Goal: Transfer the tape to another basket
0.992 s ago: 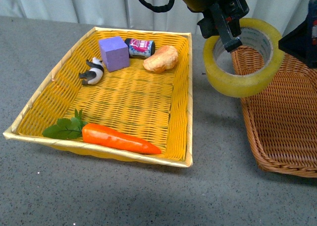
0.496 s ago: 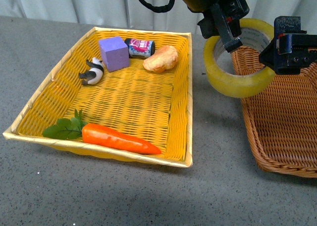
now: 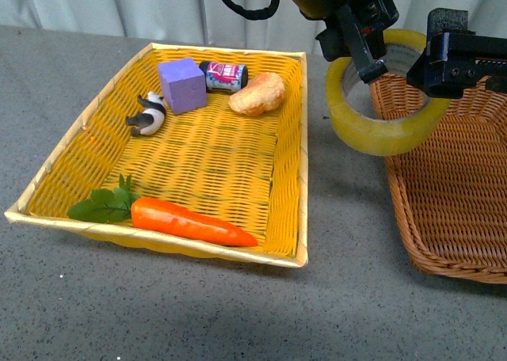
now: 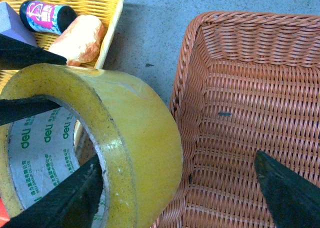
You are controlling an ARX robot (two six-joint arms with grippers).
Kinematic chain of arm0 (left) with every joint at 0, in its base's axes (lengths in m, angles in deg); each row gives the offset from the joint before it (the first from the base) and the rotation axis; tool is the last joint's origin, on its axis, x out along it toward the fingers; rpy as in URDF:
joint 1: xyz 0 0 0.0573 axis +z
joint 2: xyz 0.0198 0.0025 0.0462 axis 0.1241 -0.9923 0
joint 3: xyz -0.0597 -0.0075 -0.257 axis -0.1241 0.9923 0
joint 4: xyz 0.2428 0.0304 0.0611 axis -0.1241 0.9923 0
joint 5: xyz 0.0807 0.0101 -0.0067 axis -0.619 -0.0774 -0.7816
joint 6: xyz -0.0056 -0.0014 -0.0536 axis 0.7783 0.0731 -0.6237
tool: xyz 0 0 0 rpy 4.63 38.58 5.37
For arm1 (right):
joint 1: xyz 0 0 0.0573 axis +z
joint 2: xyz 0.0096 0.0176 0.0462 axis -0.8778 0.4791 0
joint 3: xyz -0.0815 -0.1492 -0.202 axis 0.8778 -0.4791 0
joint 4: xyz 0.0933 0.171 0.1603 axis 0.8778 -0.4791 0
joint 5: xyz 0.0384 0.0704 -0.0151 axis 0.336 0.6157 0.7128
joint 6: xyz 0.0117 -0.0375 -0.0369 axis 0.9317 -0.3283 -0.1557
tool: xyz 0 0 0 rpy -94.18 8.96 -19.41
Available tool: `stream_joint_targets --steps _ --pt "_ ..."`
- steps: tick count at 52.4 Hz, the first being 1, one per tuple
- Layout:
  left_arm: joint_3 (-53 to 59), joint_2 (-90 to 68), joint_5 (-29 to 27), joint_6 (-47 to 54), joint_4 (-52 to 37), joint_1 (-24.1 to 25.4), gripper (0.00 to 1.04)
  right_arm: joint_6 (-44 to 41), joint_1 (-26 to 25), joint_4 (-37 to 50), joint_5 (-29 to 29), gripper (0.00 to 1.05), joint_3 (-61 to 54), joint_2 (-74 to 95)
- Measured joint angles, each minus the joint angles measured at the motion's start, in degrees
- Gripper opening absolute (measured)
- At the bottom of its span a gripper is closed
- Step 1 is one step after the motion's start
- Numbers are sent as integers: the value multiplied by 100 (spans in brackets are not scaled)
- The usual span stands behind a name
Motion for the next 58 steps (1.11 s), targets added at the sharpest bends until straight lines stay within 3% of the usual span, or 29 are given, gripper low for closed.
stream_joint_targets --steps 18,25,38,46,58 --pt "0 0 -7 -2 -2 -9 16 101 103 -109 35 33 59 0" --pt "0 7 68 -96 -2 -17 15 205 127 -125 -72 19 61 33" --pt "0 11 66 -114 -2 -28 15 275 127 -136 -98 16 61 63" --pt "0 66 -468 -306 15 -116 15 378 109 -131 -37 16 90 96" --pt "76 236 -507 -317 256 -129 62 190 15 -216 -345 15 352 232"
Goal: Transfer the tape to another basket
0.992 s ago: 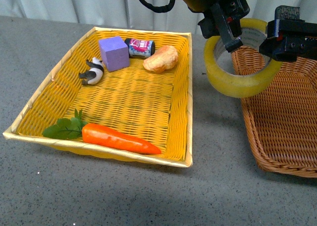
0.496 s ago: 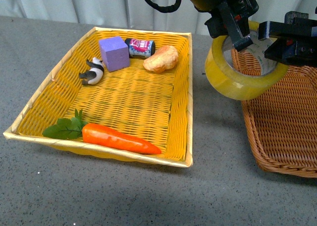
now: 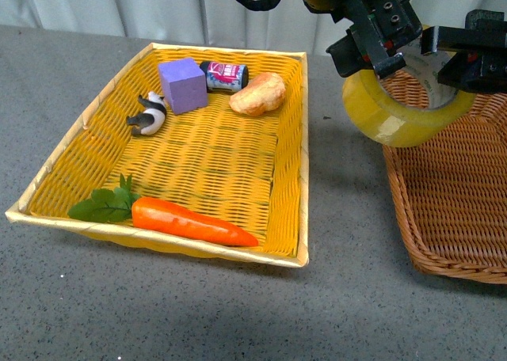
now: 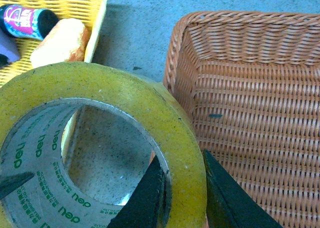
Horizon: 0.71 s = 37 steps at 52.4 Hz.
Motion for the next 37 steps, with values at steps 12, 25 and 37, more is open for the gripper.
stream_joint_targets --steps 12,25,37 --pt "74 61 -289 -179 -793 105 94 -9 -168 -11 -39 15 96 166" --pt "927 332 -1639 -1309 -2527 713 98 -9 -839 308 122 15 48 654" --pt "1937 601 -3032 -2970 -3458 1272 98 -81 -1285 516 186 15 -66 1137"
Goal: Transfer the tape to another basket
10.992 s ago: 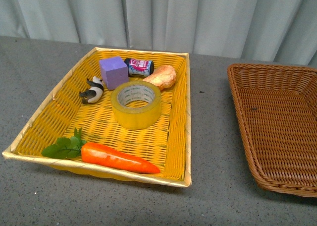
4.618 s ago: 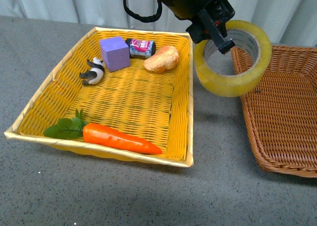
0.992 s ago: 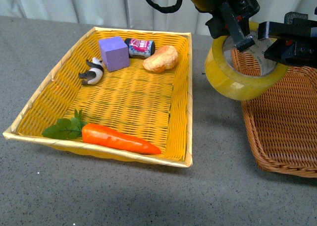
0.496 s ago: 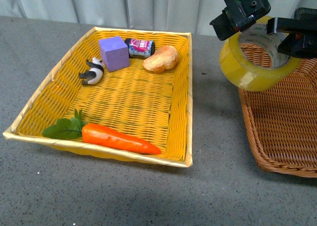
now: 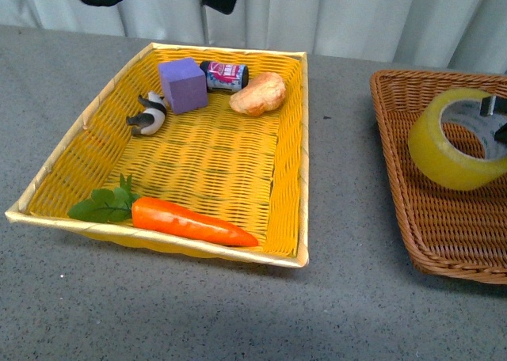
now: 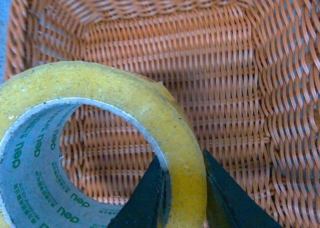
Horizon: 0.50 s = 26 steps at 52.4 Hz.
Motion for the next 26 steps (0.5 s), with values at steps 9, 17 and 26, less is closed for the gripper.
stream_joint_targets --steps 9,17,26 --pt "400 125 -557 -708 -201 197 98 -83 -83 44 22 15 -33 260" --pt "584 166 -706 -925 -284 260 98 -142 -76 22 -37 15 -33 354" --pt "673 173 -719 -1029 -337 262 98 -190 -76 20 -155 15 -33 413"
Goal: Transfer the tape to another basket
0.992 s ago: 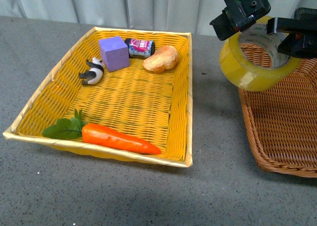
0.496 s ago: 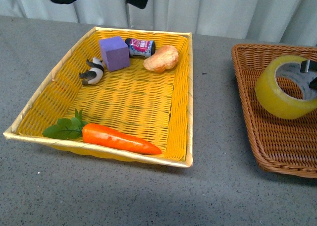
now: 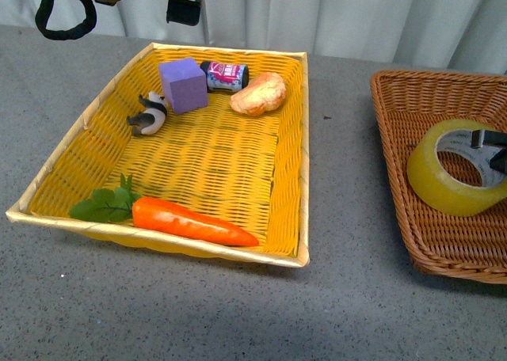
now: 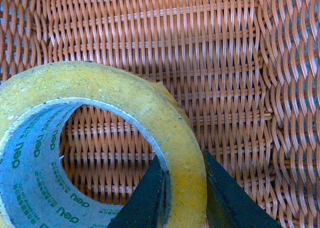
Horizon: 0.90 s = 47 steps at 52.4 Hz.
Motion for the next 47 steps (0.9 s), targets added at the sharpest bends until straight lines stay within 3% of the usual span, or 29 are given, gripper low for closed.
stream_joint_targets --steps 16,21,27,41,47 --pt "44 9 -2 -79 -81 -17 98 0 2 -136 -122 16 22 28" --pt "72 33 -28 -118 -118 -15 98 -11 -17 -131 -118 36 22 28" --pt "109 129 -94 -184 -190 -17 98 7 -39 -57 -81 52 20 -15" --pt "518 645 -857 -444 -671 -81 98 11 -61 599 -251 94 -210 -841" --pt "796 841 -1298 -660 -802 -131 98 -83 -66 754 -424 95 -382 -1165"
